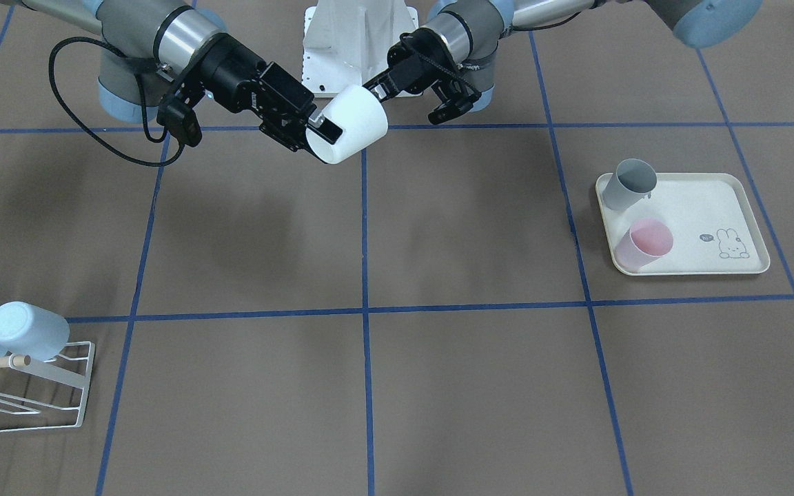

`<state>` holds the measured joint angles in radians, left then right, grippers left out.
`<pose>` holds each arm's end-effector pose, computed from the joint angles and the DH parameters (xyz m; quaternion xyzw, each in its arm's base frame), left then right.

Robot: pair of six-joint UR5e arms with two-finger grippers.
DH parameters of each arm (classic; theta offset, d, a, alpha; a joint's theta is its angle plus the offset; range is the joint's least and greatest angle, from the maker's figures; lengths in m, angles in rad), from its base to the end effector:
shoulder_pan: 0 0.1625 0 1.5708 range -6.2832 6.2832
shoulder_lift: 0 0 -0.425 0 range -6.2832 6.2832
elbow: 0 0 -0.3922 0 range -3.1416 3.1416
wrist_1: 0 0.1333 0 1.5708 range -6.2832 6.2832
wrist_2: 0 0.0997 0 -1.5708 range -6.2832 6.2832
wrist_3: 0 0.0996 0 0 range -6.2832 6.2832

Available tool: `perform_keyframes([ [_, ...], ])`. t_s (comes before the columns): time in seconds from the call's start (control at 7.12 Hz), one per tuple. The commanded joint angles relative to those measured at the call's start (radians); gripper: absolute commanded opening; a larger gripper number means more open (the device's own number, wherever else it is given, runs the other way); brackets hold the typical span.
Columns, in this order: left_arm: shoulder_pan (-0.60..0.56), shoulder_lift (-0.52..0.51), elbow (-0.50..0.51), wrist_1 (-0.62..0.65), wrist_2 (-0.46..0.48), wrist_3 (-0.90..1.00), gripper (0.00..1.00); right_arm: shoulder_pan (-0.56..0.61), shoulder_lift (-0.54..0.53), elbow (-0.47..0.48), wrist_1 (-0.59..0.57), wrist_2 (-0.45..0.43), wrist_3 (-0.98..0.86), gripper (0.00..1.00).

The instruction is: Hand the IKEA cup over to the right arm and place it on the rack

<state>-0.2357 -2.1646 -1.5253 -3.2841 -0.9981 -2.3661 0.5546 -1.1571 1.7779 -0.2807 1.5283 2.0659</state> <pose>0.5139 -0.3160 0.1801 -0.1241 0.8674 -0.4238 0.2295 -0.3955 -0.4068 0.1963 0.0365 -0.8157 0.3042 0.4907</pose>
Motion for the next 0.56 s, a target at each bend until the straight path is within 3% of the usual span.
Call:
perform_keyframes([
  [0.0,-0.002,0.002,-0.001,-0.002,0.001,0.001,1.00,0.051,-0.004,-0.009,0.000,-0.001,-0.013,0.00],
  [0.42,-0.004,0.003,-0.003,0.000,-0.013,0.115,1.00,0.195,-0.018,-0.026,-0.059,0.010,-0.070,0.00],
])
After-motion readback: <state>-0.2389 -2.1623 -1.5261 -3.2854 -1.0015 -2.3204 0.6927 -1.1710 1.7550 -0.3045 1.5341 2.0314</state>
